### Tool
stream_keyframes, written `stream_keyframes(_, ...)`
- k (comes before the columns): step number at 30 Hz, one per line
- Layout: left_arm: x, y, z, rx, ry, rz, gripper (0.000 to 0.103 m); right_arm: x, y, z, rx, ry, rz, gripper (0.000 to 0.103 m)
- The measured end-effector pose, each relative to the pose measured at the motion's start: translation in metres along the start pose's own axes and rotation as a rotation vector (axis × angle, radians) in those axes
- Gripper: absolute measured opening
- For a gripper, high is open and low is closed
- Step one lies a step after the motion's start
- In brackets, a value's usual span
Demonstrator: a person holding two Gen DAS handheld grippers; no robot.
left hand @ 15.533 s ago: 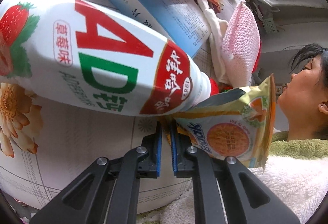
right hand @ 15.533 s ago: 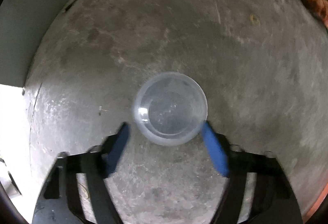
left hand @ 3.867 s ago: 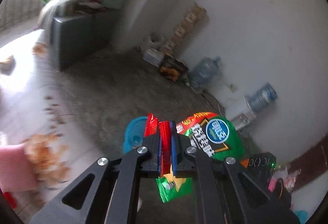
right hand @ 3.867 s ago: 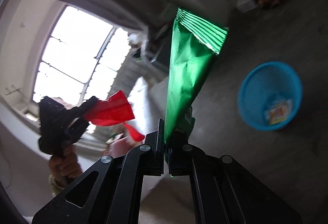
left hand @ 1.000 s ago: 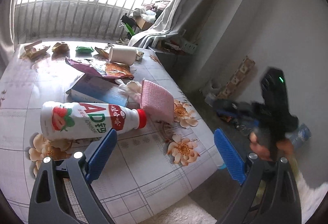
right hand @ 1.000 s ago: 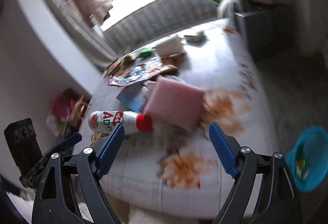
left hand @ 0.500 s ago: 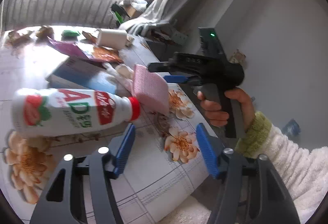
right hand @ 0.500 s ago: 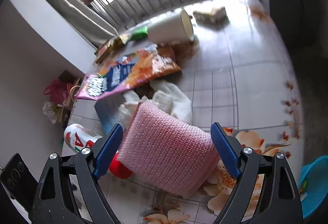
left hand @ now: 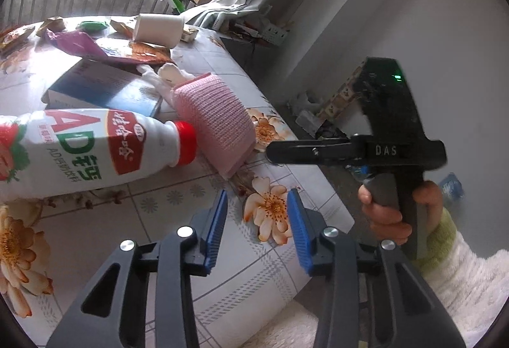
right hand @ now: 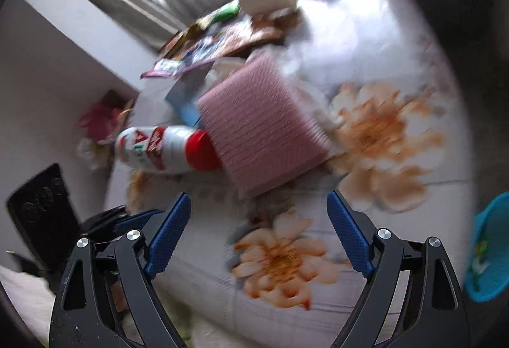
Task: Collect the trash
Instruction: 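Lower right tool onto pink knitted cloth and close on it, then lift pink knitted cloth off the bed with right tool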
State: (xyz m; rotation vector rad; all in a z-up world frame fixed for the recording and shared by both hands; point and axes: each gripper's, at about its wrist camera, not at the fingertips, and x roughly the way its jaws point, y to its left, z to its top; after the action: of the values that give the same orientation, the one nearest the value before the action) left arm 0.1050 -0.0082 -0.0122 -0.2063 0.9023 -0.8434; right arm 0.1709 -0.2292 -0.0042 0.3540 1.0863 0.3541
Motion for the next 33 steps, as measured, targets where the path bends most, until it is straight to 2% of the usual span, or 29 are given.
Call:
stream_keyframes(4,-0.009,0.000,0.001,-0.003,-0.011,0.042,0.038,-0.004,0.021,0.013,-0.085,-0.100,-0.079,0.088)
stream_keyframes(7,-0.017,0.002,0.003,-0.006,-0.025,0.074,0.038,0.005,0.031,0.023,-0.163,-0.130,-0.146,0.088)
stream_keyframes(9,-0.022,0.003,0.004,-0.007,-0.038,0.099,0.038,0.014,0.038,0.027,-0.231,-0.125,-0.188,0.088)
stream_keyframes(13,-0.026,0.008,0.005,-0.013,-0.043,0.129,0.038,0.026,0.036,0.028,-0.285,-0.086,-0.194,0.088)
stream_keyframes(16,-0.020,0.010,0.005,-0.025,-0.022,0.124,0.038,0.030,0.036,0.025,-0.296,-0.089,-0.202,0.088)
stream_keyframes(19,-0.010,0.004,0.006,-0.027,-0.004,0.105,0.039,0.023,0.028,0.028,-0.250,-0.123,-0.164,0.088)
stream_keyframes(22,0.007,-0.003,0.012,-0.019,-0.005,0.101,0.051,0.011,0.004,0.036,-0.127,-0.148,-0.067,0.085)
stream_keyframes(27,0.036,-0.012,0.017,-0.035,-0.007,0.091,0.058,0.003,-0.038,0.042,0.080,-0.131,0.106,0.060)
stream_keyframes(30,0.050,-0.011,0.021,-0.056,-0.009,0.124,0.058,0.006,-0.045,0.041,0.120,-0.109,0.201,0.047)
stream_keyframes(33,0.062,-0.009,0.024,-0.072,-0.012,0.163,0.058,0.013,-0.045,0.042,0.123,-0.085,0.242,0.035)
